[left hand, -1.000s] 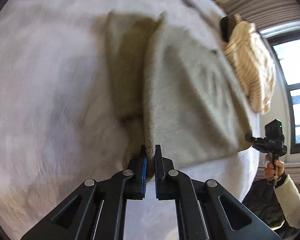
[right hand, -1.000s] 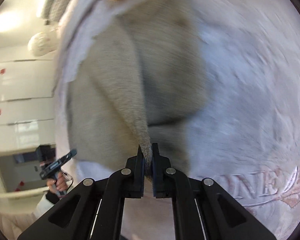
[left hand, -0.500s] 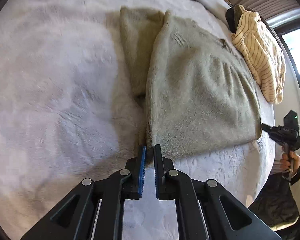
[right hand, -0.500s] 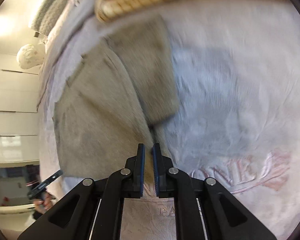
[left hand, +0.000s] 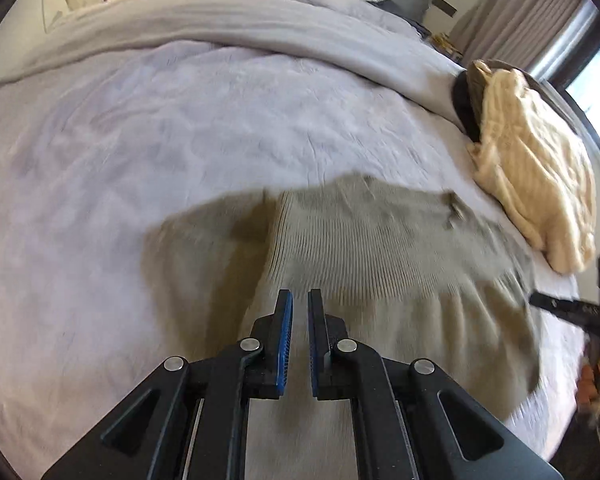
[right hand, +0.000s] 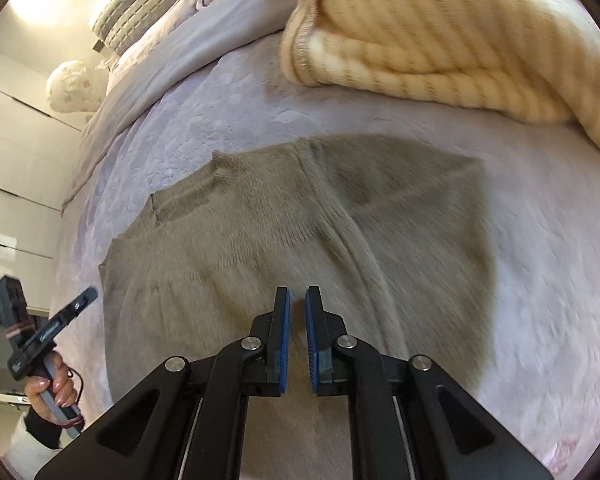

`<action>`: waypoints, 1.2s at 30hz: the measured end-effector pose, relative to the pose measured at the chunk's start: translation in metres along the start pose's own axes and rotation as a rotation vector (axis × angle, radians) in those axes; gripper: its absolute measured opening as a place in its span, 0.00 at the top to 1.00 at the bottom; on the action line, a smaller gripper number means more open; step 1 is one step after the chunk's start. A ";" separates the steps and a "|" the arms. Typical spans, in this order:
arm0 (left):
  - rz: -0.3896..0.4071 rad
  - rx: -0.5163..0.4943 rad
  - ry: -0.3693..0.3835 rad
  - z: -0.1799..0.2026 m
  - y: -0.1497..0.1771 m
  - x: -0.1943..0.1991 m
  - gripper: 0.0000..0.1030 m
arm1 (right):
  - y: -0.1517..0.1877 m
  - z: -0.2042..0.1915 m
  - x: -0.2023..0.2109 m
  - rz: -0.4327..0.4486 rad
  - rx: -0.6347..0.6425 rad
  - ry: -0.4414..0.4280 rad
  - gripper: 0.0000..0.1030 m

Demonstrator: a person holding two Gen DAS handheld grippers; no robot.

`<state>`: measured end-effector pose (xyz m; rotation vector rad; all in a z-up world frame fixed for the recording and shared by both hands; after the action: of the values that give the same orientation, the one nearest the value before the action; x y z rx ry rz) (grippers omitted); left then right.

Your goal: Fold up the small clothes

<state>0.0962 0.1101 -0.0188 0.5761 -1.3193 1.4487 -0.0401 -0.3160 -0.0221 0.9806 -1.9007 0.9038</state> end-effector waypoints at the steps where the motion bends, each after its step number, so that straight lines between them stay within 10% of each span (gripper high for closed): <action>1: 0.005 0.007 -0.040 0.000 -0.005 -0.011 0.93 | -0.003 0.000 -0.007 -0.004 0.004 0.026 0.90; 7: -0.040 0.037 -0.074 -0.029 0.003 -0.052 0.93 | -0.006 0.027 -0.036 -0.032 -0.031 0.024 1.00; 18: -0.050 0.062 -0.149 -0.060 0.009 -0.012 0.93 | 0.006 0.041 0.009 0.049 -0.084 0.145 0.95; 31: -0.184 0.015 -0.116 -0.045 0.116 0.023 0.93 | 0.101 0.026 0.011 -0.069 -0.060 0.143 0.95; 36: -0.170 0.084 -0.114 -0.064 0.137 0.040 0.67 | 0.115 0.037 0.021 -0.076 -0.099 0.128 0.95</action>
<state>-0.0219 0.2042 -0.0589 0.8163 -1.2692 1.3522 -0.1592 -0.3023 -0.0457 0.9078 -1.7709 0.8008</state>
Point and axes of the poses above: each gripper's, at about its wrist camera, not at the fingertips, and x roughly against the way its jaws point, z to its right, y to its underside, the point moved 1 cm from there along -x, roughly the way its jaws point, and after that the axes turned 1 degree about y, right-handed, at the moved point
